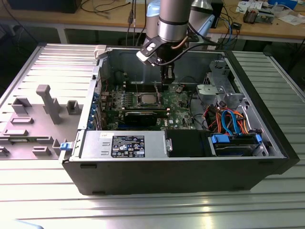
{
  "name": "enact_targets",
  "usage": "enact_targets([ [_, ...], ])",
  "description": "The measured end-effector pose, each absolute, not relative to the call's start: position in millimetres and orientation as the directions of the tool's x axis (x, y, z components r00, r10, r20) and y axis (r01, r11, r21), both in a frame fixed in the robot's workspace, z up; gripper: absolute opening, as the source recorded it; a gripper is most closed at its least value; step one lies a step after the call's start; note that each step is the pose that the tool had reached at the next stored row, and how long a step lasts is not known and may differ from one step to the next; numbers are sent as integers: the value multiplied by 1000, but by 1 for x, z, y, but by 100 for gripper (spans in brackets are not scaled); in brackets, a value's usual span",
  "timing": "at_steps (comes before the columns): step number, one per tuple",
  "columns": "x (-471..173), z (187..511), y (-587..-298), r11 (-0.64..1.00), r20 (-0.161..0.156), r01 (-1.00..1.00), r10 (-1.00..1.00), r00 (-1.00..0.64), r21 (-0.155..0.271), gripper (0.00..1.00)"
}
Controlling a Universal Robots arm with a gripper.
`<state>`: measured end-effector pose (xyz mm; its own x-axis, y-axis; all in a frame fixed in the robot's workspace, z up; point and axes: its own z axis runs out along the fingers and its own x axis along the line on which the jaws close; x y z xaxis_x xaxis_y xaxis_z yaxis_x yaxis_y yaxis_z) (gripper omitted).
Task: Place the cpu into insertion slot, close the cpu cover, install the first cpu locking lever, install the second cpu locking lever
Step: 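Close the cpu cover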
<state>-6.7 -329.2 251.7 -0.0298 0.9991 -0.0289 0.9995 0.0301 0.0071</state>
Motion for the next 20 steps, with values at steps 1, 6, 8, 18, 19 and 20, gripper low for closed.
enact_targets([
  [1,-7,252,-329,30,-29,1000,999,-30,7,11],
  [6,-10,252,-329,30,-29,1000,999,-30,7,11],
  [8,-10,252,-329,30,-29,1000,999,-30,7,11],
  [18,-13,251,-329,30,-29,1000,999,-30,7,11],
  [19,-14,251,-329,30,-29,1000,999,-30,7,11],
  [20,-15,251,-329,30,-29,1000,999,-30,7,11],
])
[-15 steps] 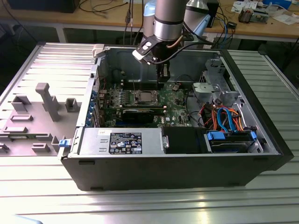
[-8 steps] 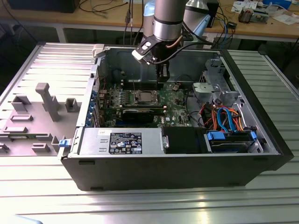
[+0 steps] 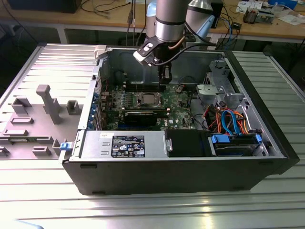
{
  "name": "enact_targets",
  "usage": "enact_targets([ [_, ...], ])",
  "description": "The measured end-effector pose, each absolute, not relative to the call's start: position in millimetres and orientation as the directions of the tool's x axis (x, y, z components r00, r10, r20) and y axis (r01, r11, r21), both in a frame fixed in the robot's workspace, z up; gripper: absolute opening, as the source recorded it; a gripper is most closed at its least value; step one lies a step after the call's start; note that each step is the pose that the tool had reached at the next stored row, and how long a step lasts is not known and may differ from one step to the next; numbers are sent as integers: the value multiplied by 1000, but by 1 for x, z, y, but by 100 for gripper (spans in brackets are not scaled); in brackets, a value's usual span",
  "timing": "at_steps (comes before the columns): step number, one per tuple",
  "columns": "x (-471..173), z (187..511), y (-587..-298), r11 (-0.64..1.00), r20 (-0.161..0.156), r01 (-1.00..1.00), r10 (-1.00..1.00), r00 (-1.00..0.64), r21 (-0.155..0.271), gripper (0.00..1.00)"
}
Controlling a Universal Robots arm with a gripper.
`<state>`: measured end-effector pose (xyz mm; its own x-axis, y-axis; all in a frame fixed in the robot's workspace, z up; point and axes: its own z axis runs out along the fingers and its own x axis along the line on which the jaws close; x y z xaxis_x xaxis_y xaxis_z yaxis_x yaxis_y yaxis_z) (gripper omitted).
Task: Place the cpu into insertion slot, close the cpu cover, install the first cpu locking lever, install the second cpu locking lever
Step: 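Close the cpu cover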
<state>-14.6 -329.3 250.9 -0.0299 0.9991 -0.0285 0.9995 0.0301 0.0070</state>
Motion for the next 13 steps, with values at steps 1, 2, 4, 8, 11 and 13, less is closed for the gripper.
enact_targets([
  [1,-16,250,-329,30,-28,1000,999,-30,7,11],
  [2,-17,249,-329,30,-28,1000,999,-30,7,11],
  [4,-19,247,-329,30,-28,1000,999,-30,7,11],
  [8,-25,242,-329,30,-29,1000,999,-30,7,11],
  [11,-34,238,-329,30,-29,1000,999,-30,7,11],
  [13,-37,236,-329,30,-29,1000,999,-30,7,11],
])
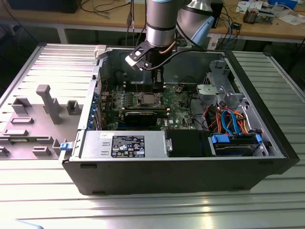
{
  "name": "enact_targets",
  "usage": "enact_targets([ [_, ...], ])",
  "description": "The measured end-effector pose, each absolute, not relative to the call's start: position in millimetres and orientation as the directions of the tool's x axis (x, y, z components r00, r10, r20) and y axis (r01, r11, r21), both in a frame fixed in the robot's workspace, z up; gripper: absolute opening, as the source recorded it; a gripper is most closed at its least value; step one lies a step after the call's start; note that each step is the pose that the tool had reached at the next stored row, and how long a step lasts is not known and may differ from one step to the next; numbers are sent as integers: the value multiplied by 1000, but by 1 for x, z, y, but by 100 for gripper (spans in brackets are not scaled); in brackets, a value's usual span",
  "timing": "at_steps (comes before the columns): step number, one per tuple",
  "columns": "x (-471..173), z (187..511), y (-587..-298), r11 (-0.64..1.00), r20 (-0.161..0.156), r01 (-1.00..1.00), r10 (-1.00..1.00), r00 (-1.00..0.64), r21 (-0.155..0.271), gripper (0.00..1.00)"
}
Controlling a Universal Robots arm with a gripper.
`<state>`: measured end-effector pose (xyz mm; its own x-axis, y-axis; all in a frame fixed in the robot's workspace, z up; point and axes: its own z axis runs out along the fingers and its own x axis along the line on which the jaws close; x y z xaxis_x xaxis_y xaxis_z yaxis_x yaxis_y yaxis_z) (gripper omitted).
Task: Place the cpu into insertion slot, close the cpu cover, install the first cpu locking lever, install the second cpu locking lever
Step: 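Close the cpu cover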
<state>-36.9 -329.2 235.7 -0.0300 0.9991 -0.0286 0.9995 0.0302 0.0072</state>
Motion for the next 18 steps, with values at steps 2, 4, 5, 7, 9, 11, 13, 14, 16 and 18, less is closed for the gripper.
enact_targets([
  [2,-40,234,-329,30,-29,1000,999,-30,7,11],
  [4,-41,233,-329,30,-29,1000,999,-30,7,11],
  [5,-41,233,-329,30,-29,1000,999,-30,7,11],
  [7,-41,233,-329,30,-27,1000,999,-30,7,11],
  [9,-41,233,-329,30,-27,1000,999,-30,7,11],
  [11,-41,233,-329,30,-27,1000,999,-30,7,11],
  [13,-41,233,-329,30,-27,1000,999,-30,7,11],
  [14,-41,233,-329,30,-27,1000,999,-30,7,11],
  [16,-42,233,-329,30,-27,1000,999,-30,7,11],
  [18,-43,232,-329,30,-27,1000,999,-30,7,11],
])
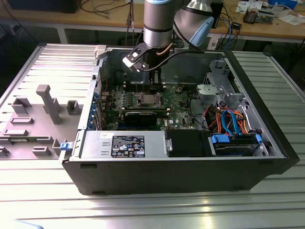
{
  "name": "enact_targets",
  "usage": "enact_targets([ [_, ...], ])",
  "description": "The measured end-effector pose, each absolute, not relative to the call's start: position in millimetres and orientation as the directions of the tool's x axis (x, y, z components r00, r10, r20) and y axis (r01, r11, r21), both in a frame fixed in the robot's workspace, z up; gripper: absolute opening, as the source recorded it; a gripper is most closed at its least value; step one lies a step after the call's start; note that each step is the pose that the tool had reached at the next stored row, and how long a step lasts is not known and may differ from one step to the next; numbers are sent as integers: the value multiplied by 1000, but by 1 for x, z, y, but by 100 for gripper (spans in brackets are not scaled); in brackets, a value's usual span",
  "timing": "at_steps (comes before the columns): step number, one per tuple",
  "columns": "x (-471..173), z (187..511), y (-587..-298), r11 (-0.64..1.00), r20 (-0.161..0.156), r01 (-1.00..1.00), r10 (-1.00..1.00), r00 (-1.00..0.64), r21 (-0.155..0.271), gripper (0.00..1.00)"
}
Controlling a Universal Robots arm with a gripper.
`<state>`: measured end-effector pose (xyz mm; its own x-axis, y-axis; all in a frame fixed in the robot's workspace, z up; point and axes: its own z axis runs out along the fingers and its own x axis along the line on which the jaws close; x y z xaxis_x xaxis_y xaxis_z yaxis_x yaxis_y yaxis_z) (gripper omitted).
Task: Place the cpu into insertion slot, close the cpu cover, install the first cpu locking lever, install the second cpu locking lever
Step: 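Close the cpu cover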
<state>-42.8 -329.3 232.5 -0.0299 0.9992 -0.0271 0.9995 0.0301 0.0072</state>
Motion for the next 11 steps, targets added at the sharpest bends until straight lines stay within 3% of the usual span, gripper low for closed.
enact_targets([
  [5,-75,211,-329,35,-27,999,999,-35,9,11],
  [11,-76,207,-329,36,-27,999,999,-35,8,11],
])
